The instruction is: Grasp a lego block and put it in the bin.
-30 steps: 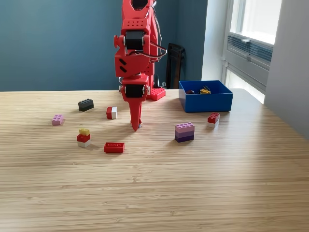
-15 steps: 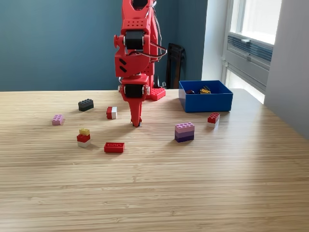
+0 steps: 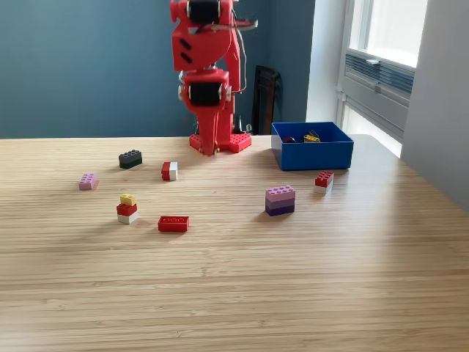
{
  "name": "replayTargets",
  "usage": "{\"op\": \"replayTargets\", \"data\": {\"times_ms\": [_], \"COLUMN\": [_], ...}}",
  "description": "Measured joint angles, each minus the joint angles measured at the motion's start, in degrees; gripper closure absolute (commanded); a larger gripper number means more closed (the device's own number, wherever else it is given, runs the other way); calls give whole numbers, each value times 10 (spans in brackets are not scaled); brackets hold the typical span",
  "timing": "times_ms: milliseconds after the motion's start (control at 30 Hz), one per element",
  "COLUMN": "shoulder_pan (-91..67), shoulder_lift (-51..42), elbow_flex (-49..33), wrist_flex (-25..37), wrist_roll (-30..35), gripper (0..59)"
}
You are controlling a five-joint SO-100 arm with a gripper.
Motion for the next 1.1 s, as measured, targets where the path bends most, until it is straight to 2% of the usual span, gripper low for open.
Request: {"op": "replayTargets", "data": {"times_ms": [67,167,400,700,900,1100], "shoulder_pan": [-38,-112,-338,-612,-694,-697], "shoulder_lift": [0,0,0,0,0,0], "elbow_flex": [-58,-92,-69,-39,16,62], "wrist_flex": [42,80,95,95,40,-12], "wrist_roll": [10,33,84,56,38,29], "gripper": [585,585,585,585,586,586]}}
